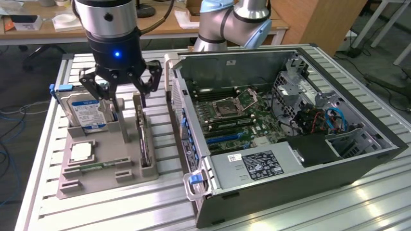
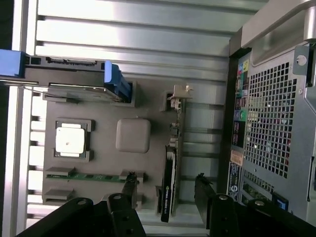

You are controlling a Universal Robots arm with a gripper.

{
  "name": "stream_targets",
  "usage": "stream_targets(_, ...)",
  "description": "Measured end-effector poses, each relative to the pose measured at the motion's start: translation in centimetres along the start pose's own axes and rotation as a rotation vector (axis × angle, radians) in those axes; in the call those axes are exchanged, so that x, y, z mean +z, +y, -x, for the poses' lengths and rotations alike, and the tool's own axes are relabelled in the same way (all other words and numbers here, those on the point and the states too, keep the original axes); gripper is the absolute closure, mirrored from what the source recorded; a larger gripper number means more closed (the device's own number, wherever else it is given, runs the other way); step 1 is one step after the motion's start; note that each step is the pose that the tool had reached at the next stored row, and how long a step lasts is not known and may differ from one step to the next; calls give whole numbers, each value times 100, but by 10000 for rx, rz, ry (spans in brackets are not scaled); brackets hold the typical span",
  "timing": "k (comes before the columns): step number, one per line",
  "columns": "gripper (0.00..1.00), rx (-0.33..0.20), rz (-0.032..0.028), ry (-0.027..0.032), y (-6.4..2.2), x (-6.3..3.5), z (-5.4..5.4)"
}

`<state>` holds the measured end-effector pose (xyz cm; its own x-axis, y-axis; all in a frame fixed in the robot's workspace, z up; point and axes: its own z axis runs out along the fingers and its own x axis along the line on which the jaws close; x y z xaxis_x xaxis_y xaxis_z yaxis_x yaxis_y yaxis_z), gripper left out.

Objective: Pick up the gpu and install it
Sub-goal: 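Pick up the gpu and move the gpu toward the slot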

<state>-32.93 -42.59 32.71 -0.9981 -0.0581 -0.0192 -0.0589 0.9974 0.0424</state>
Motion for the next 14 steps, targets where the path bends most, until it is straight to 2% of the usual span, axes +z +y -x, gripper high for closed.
stream_targets(6,41,-125,3,6,-19,66,1)
stream_targets(14,41,115,-2,-5,-55,205,-3)
